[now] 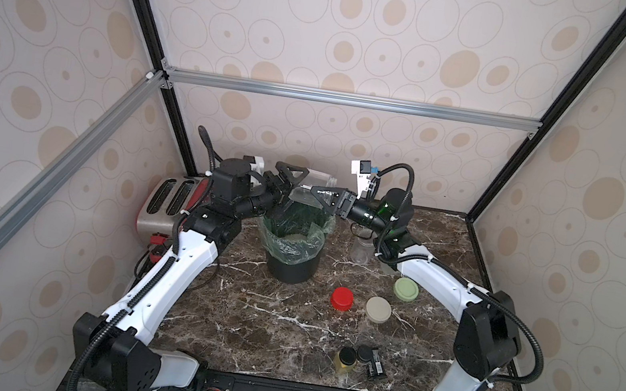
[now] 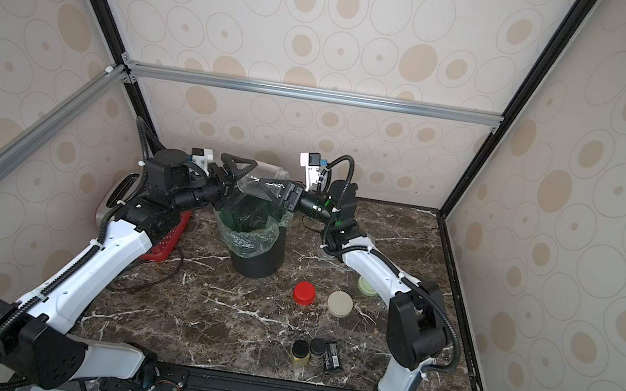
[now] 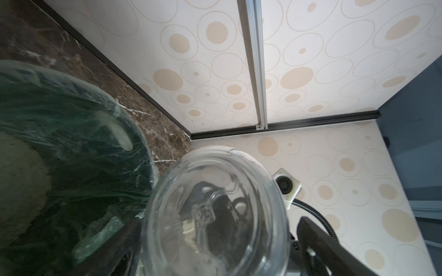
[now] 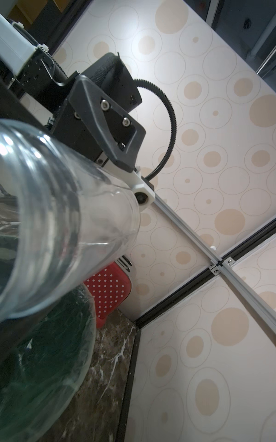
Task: Empty expired oatmeal from jars
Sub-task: Place the jar at the center of the board.
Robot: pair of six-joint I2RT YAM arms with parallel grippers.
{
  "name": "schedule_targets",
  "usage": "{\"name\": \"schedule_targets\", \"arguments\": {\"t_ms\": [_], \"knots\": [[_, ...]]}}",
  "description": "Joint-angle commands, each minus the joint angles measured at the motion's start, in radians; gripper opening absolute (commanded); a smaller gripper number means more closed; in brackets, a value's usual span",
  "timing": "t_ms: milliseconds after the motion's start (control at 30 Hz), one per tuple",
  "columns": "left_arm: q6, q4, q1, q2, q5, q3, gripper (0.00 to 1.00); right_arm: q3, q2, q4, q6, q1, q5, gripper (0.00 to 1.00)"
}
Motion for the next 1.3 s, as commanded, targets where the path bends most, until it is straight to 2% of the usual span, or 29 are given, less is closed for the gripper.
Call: {"name": "schedule_targets", "arguments": {"t_ms": [0, 133, 300, 400, 567, 733, 933, 1100, 1267], "knots": [[0.200, -0.164, -0.001, -0.051, -0.083, 0.055, 0.99, 0.003, -0.125, -0.224, -0.126, -0.007, 0.045, 0.27], [0.293, -0.246, -0.001, -0.070, -0.124, 0.058, 0.99, -0.007, -0.242, -0.535, -0.282, -0.007, 0.119, 0.27], [0.436, -0.399, -0.012, -0.084, -0.179, 0.099, 0.99, -0.011, -0.411, -0.969, -0.464, -0.005, 0.288, 0.27], [0.492, -0.461, -0.018, -0.108, -0.224, 0.091, 0.99, -0.009, -0.475, -1.177, -0.521, -0.004, 0.393, 0.27], [0.555, -0.566, -0.019, -0.146, -0.288, 0.064, 0.99, -0.030, -0.515, -1.400, -0.559, 0.001, 0.538, 0.27], [0.585, -0.613, -0.019, -0.166, -0.336, 0.018, 0.99, -0.074, -0.450, -1.458, -0.559, 0.013, 0.607, 0.27], [0.590, -0.617, -0.013, -0.196, -0.355, -0.061, 0.99, -0.107, -0.343, -1.405, -0.570, 0.014, 0.683, 0.27], [0.591, -0.607, -0.008, -0.200, -0.343, -0.103, 0.99, -0.111, -0.233, -1.358, -0.580, 0.011, 0.767, 0.27], [0.598, -0.592, -0.006, -0.190, -0.305, -0.125, 0.99, -0.125, -0.146, -1.294, -0.582, -0.015, 0.768, 0.27]]}}
